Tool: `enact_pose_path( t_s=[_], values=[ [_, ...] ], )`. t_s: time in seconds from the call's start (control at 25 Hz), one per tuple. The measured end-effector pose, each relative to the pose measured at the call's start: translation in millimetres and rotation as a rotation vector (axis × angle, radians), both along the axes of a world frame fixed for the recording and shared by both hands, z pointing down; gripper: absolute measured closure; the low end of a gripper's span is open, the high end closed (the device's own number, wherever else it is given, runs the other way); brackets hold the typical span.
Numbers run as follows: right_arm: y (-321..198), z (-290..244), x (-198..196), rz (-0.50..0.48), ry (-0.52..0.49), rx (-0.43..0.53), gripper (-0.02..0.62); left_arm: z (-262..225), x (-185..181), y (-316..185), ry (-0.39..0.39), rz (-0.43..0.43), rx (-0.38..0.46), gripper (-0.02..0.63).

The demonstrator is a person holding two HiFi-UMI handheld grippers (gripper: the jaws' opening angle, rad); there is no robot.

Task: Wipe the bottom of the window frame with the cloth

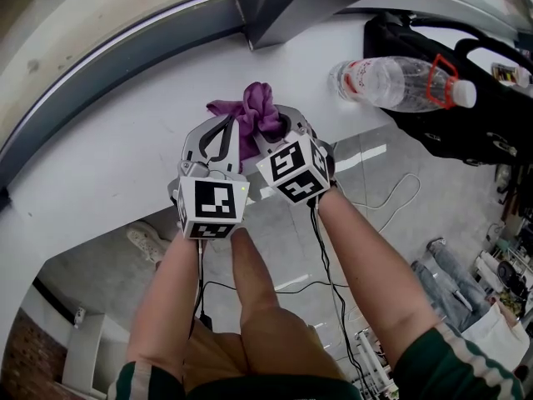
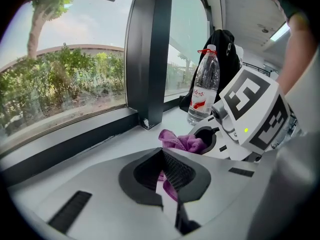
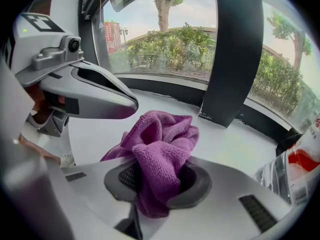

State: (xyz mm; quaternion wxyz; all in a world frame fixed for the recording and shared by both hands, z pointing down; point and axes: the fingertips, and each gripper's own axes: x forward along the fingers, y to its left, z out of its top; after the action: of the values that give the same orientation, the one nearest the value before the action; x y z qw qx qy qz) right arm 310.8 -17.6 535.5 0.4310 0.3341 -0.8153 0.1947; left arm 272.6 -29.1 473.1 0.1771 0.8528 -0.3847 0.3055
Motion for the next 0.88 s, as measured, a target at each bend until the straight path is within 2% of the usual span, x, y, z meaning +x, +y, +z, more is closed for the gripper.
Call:
enact_pose_path(
  t_s=[0.24, 0.52, 0.64, 0.88],
  values=[
    [-2, 0, 0, 0.042, -0.006, -0.030, 0.485, -13, -6, -2, 0.027, -0.007, 0.001, 0.598],
    [-8, -26, 7, 0.164, -0.065, 0.001, 0.488, -41, -17, -5, 0.040, 0.009, 0.019, 0.598],
    [-8, -47, 6, 0.181, -0.080, 0.022, 0.489, -57, -25, -3, 0.041, 0.013, 0.024, 0.598],
    [-8, -123, -4, 0.278, -0.208, 0.100, 0.489, -115, -44, -3, 0.041, 0.028, 0.050, 0.598]
  ],
)
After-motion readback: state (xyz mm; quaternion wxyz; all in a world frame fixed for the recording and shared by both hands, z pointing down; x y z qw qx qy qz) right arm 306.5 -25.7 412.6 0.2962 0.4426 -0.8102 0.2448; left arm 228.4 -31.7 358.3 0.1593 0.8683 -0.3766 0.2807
